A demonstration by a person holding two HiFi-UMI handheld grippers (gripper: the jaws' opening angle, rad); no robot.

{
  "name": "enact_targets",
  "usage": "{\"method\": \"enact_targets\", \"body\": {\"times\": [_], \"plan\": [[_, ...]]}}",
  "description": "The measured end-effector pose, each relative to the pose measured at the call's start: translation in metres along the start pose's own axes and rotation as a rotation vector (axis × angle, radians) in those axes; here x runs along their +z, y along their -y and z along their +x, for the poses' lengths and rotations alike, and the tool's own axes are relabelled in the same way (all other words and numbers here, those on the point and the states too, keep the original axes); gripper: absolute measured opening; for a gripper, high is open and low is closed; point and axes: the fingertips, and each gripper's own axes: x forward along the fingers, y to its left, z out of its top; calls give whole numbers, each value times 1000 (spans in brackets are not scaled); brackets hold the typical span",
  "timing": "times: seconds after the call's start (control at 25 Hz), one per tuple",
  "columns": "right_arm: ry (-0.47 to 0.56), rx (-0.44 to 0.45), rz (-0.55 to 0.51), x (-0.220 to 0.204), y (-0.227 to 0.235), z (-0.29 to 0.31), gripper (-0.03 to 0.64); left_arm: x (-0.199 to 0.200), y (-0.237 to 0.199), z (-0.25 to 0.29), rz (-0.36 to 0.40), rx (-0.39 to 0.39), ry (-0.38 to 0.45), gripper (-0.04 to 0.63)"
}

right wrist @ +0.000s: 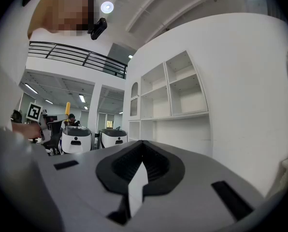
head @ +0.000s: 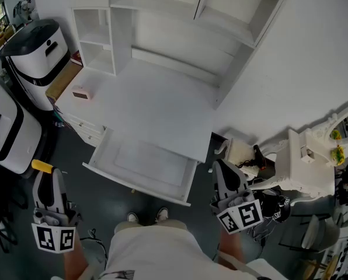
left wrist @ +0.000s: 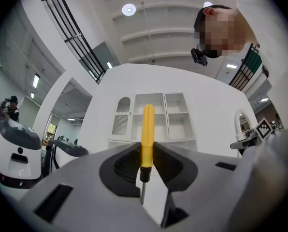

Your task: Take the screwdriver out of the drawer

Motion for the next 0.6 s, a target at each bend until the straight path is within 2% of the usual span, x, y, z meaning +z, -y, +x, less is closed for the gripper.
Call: {"method": "enact_targets", "body": {"times": [0.6], "plan": [[9,25,9,0,-2,7,9,4,13,10,-12,-27,18,81]]}}
